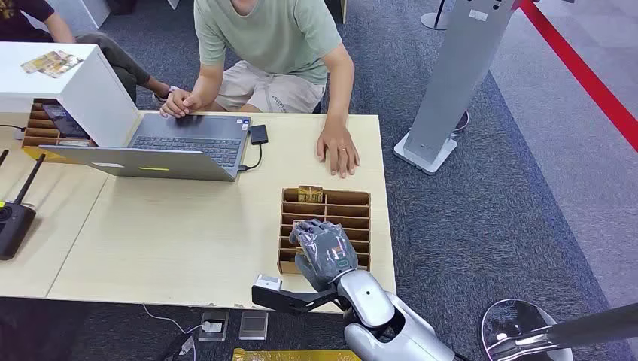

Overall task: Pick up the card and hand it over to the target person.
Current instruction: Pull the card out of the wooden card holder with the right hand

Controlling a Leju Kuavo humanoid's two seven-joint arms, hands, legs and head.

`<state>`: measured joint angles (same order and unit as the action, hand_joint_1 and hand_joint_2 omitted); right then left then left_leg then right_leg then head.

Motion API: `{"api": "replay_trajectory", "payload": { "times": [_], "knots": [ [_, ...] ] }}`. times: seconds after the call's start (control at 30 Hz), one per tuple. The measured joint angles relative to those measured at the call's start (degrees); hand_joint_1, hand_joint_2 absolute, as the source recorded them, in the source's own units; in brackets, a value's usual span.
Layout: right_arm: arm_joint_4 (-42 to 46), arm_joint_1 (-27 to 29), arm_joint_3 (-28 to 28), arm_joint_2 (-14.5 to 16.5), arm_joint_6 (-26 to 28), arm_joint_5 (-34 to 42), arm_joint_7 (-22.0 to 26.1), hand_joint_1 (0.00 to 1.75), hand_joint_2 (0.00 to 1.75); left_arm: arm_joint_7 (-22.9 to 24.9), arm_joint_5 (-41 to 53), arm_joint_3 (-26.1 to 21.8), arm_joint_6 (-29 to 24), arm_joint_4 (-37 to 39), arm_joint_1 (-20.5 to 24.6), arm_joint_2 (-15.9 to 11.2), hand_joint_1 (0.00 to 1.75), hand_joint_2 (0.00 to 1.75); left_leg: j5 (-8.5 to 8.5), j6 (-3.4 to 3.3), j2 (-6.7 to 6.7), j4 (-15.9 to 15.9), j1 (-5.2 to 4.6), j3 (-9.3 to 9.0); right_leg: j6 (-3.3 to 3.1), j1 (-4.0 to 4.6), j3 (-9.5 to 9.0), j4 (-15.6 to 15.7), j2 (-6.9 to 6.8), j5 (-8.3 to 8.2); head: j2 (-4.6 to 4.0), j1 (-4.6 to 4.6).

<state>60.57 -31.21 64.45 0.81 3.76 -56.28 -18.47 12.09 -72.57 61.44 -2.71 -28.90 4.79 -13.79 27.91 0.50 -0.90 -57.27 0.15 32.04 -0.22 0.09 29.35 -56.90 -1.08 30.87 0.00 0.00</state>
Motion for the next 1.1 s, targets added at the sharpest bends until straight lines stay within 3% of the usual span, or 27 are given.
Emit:
{"api": "replay_trajectory", "payload": {
  "times": [0.43, 0.83, 1.0, 1.07, 1.1],
  "knots": [
    [-3.24, 0.67, -1.65, -0.19, 1.36, -0.87, -0.97, 0.87, 1.75, -0.32, 0.72, 1.29, 2.94, 2.67, 0.64, -0.16, 0.00, 1.75, 0.00, 0.01, 0.04, -0.01, 0.02, 0.00, -0.01, 0.02, -0.01, 0.01, -0.05, 0.01, 0.00, 0.00],
    [-5.10, 1.73, -4.21, -0.63, 2.42, -1.96, -1.48, 0.95, 1.75, -0.64, 1.99, 2.22, 5.86, 5.75, 1.27, 0.15, 0.00, 1.75, -0.02, 0.00, 0.10, 0.01, 0.02, -0.01, 0.00, 0.02, -0.04, 0.04, -0.10, 0.00, 0.00, 0.00],
    [-5.49, 1.86, -4.58, -0.58, 2.75, -2.10, -1.31, 1.13, 1.75, -0.67, 2.16, 2.31, 6.34, 6.31, 1.33, 0.14, 0.00, 1.75, -0.02, 0.00, 0.10, -0.01, 0.02, 0.01, -0.01, 0.02, -0.02, 0.03, -0.11, 0.00, 0.00, 0.00],
    [-5.72, 1.89, -4.64, -0.49, 2.83, -2.14, -1.17, 1.24, 1.75, -0.67, 2.18, 2.31, 6.45, 6.50, 1.35, 0.16, 0.00, 1.75, -0.03, 0.00, 0.11, 0.00, 0.02, 0.01, 0.00, 0.02, -0.02, 0.03, -0.11, -0.01, 0.00, 0.00],
    [-5.90, 1.86, -4.72, -0.39, 2.89, -2.17, -1.08, 1.39, 1.75, -0.68, 2.22, 2.33, 6.57, 6.64, 1.38, 0.22, 0.00, 1.75, -0.02, 0.00, 0.09, -0.01, 0.02, 0.01, 0.00, 0.02, -0.01, 0.02, -0.09, 0.00, 0.00, 0.00]
  ]
}}
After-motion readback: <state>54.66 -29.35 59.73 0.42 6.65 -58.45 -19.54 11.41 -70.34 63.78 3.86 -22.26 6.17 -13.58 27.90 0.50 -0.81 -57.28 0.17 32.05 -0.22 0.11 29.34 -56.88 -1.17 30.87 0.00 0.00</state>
